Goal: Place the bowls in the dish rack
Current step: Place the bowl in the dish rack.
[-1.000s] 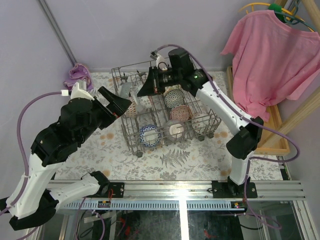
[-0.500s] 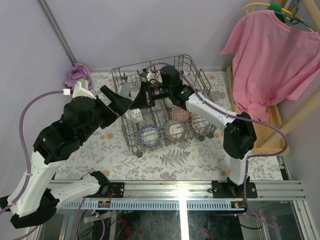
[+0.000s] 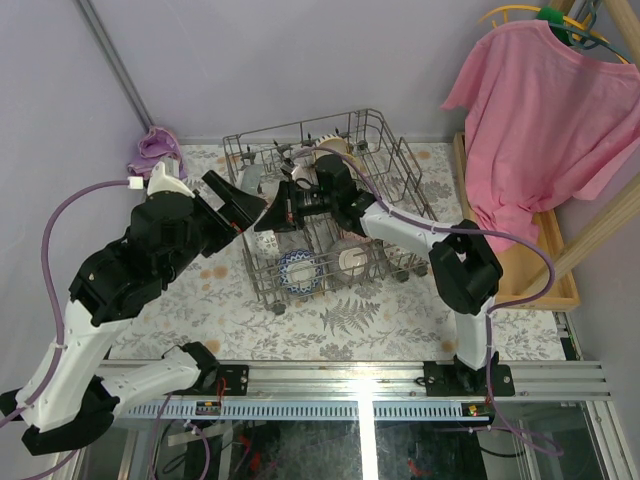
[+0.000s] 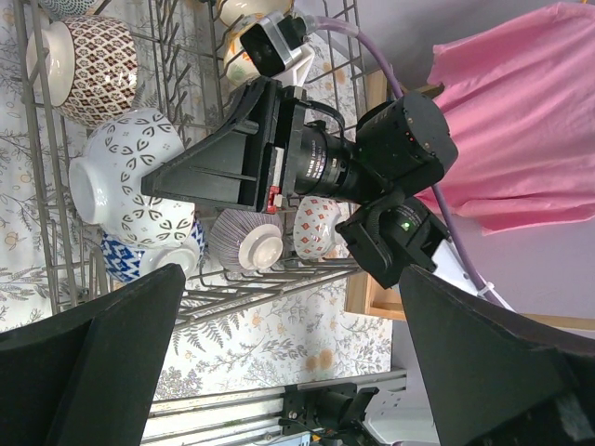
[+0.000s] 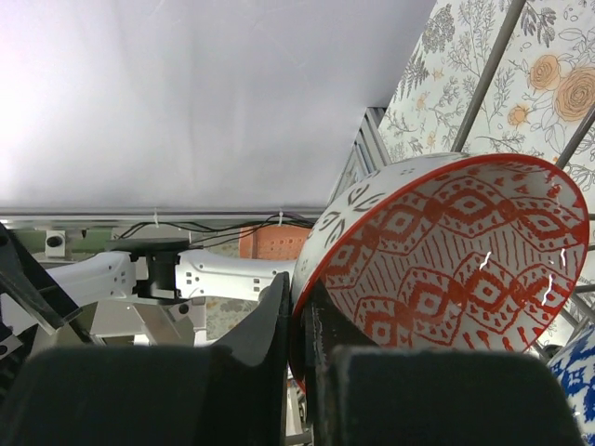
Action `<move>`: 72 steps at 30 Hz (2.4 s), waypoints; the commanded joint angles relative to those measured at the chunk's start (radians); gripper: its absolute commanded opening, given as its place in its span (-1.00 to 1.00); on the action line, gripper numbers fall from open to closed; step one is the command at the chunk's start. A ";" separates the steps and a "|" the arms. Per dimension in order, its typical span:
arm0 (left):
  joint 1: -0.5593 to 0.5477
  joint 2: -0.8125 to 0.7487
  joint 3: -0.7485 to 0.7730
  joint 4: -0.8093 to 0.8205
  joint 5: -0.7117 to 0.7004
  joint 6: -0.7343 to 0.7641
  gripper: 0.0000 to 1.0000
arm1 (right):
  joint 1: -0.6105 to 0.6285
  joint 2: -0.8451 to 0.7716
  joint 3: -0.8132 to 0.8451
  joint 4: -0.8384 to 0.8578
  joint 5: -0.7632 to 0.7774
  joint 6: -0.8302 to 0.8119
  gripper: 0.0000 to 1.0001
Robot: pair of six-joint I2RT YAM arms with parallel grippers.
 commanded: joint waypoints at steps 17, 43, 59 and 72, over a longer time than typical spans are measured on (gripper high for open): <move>0.002 0.081 0.091 -0.020 0.020 0.027 0.99 | 0.015 0.031 -0.082 0.402 0.048 0.162 -1.00; 0.002 0.109 0.071 -0.068 0.024 -0.036 0.99 | 0.043 0.040 -0.239 0.515 0.038 0.103 -1.00; 0.002 0.091 0.013 -0.038 0.023 -0.049 0.99 | 0.067 0.041 -0.292 0.497 -0.004 0.059 -1.00; 0.003 0.170 0.086 -0.060 0.016 -0.011 0.99 | 0.064 0.039 -0.273 0.377 -0.005 -0.051 -1.00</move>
